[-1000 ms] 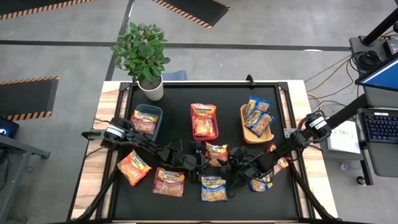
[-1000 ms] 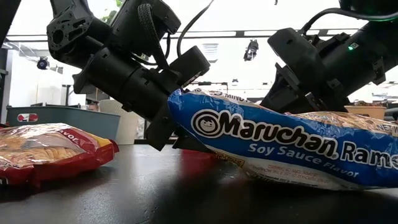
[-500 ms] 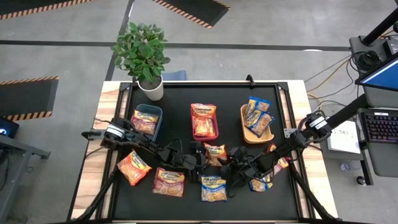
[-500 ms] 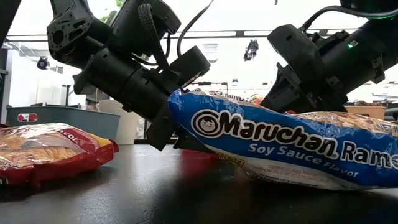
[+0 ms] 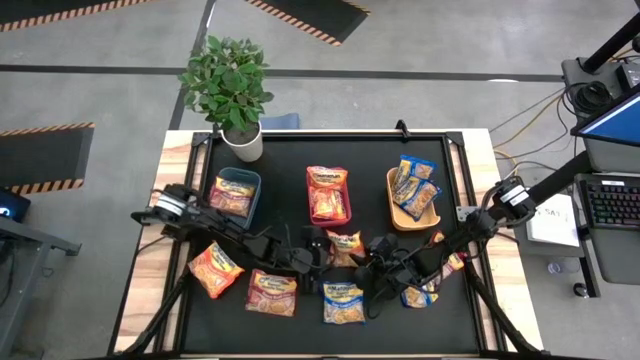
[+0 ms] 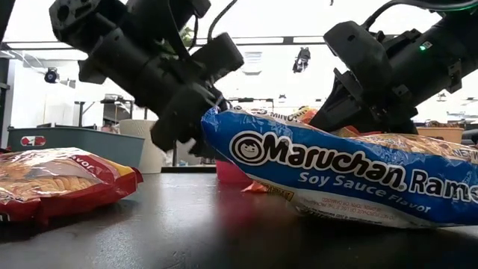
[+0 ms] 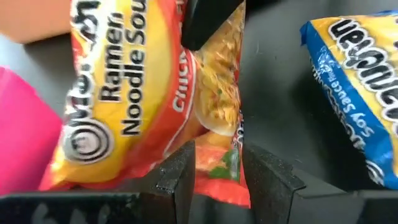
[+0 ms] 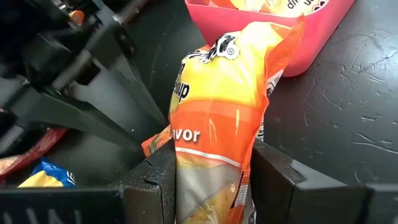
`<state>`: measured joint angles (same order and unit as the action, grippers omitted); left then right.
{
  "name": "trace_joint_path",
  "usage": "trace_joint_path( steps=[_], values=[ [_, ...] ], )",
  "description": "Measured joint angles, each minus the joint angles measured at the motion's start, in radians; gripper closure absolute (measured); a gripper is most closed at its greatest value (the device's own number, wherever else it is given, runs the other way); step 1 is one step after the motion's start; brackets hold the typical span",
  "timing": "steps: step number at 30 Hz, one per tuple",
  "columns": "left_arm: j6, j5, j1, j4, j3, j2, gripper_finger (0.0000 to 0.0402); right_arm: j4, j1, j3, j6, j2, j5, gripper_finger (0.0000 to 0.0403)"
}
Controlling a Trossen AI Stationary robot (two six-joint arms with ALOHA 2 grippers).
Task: Sort Maruchan noodles
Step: Put the orange noodle pack into the red bin
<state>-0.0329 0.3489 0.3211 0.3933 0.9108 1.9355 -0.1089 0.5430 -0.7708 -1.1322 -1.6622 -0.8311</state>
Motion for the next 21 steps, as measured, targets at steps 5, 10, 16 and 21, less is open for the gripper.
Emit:
trace_joint_path(
  steps=[5, 10, 16, 21],
  values=[
    [0.053, 0.004, 0.025, -0.100, 0.000, -0.103, 0.0286, -0.001, 0.003, 0.000, 0.017, 0.007, -0.006, 0.0260],
    [0.134, 0.007, 0.047, -0.151, -0.018, -0.236, 0.0286, -0.001, 0.015, -0.005, 0.070, 0.021, -0.007, 0.0260],
    [0.203, 0.032, 0.053, -0.141, -0.103, -0.432, 0.0286, -0.006, 0.030, -0.020, 0.144, 0.063, -0.008, 0.0260],
    [0.243, 0.117, 0.052, -0.083, -0.188, -0.569, 0.0286, -0.010, 0.027, -0.050, 0.246, 0.092, -0.028, 0.0260]
  ],
)
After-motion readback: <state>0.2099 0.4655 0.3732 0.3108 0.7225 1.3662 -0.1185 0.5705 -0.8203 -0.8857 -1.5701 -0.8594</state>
